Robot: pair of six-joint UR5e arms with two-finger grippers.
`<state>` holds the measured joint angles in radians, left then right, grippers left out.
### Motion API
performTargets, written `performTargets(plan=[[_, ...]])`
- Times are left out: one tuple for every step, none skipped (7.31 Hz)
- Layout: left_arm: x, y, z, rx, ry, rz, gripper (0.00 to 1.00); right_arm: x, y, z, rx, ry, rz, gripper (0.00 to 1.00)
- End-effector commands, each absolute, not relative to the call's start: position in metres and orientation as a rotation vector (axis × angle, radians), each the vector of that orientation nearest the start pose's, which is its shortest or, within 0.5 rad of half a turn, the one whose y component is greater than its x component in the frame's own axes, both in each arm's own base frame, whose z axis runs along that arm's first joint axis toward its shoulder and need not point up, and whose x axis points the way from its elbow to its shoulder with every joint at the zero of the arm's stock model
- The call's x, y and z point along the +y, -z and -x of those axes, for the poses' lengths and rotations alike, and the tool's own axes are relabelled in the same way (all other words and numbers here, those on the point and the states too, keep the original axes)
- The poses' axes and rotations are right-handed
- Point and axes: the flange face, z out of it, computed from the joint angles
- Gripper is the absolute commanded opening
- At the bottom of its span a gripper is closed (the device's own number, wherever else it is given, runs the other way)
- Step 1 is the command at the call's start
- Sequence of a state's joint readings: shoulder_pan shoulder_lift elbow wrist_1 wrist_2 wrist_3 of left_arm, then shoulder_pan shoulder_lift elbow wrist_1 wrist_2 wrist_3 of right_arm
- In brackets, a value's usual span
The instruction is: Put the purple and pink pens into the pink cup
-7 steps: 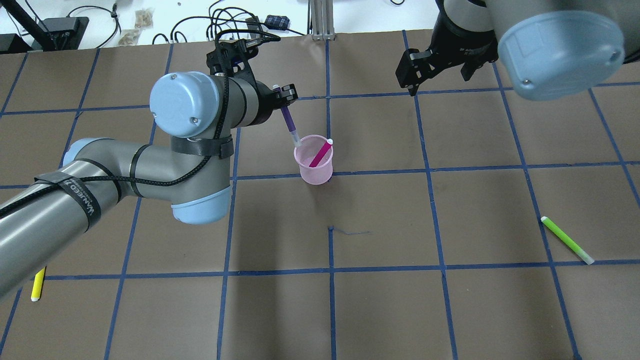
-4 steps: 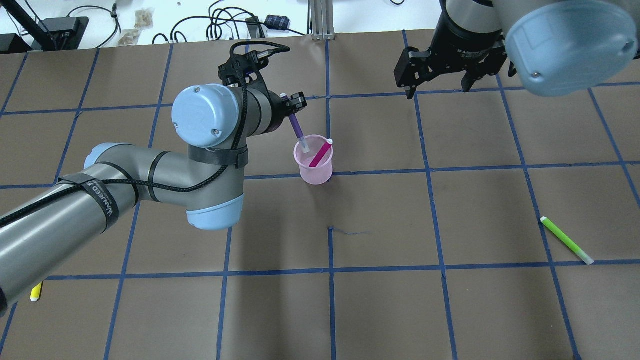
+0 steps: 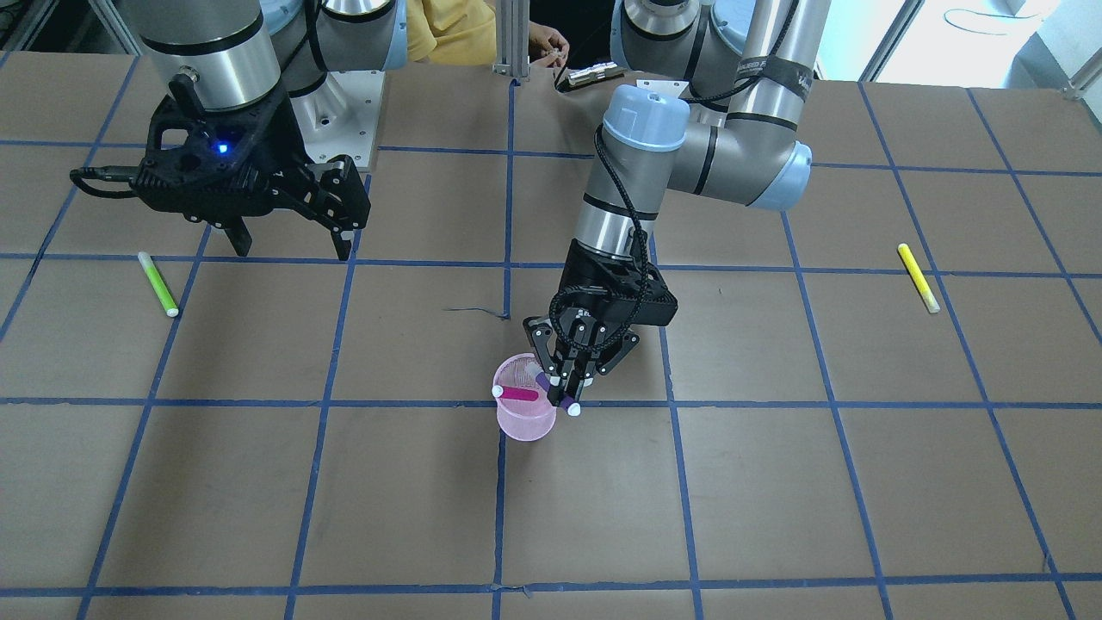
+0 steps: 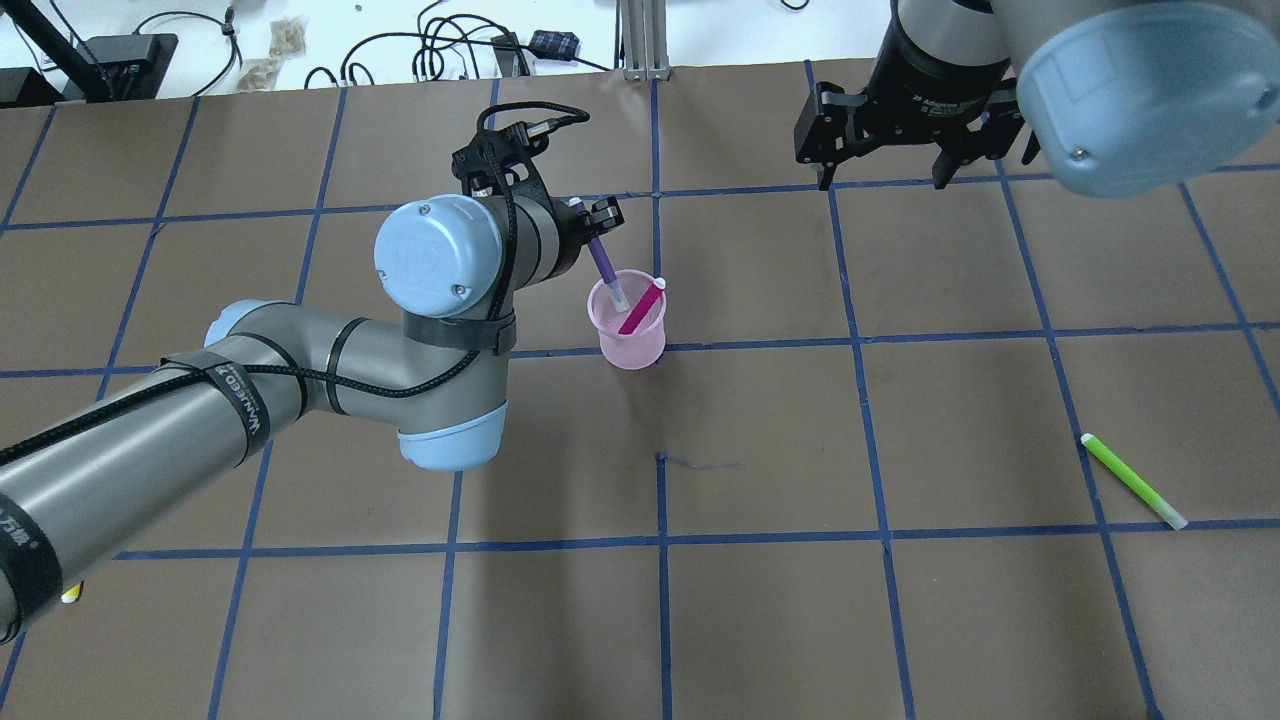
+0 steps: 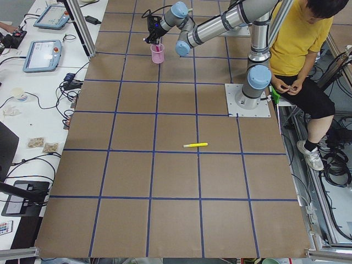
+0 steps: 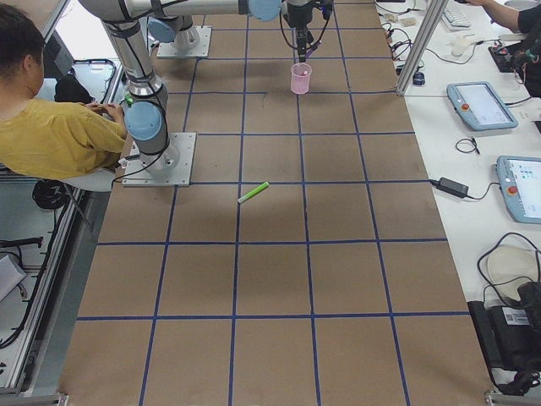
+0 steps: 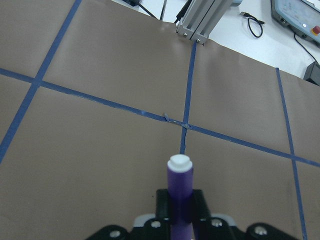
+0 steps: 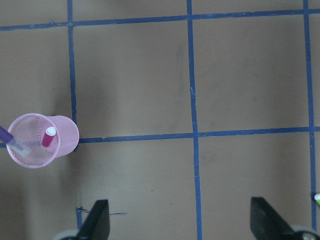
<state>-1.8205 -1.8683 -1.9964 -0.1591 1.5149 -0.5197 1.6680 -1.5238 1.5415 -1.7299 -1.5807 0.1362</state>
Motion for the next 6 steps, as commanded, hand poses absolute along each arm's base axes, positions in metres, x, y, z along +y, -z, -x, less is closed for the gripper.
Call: performTargets(plan=[[-0.506,-0.292,0.273,3.213,1.059,0.417,0.0,-0.509,-0.495,-0.182,3.126,0.226,-0.049,1.0],[-0.506,-0.292,0.273,3.206,1.058,0.419,0.0,-0.51,-0.493,-0.183,3.126,0.221,-0.042,1.0],[-0.508,-0.291,0.273,3.208,1.055,0.421,0.0,-0.511,-0.492,-0.183,3.125,0.223,-0.042,1.0],[-0.51,-0.287,0.275,3.211,1.047,0.437,0.0,-0.51,-0.493,-0.183,3.126,0.221,-0.044,1.0],[-0.509,-0.281,0.278,3.217,1.042,0.447,0.0,-0.51,-0.493,-0.182,3.127,0.221,-0.044,1.0],[-0.506,-0.28,0.284,3.221,1.065,0.433,0.0,-0.511,-0.493,-0.182,3.126,0.224,-0.058,1.0]])
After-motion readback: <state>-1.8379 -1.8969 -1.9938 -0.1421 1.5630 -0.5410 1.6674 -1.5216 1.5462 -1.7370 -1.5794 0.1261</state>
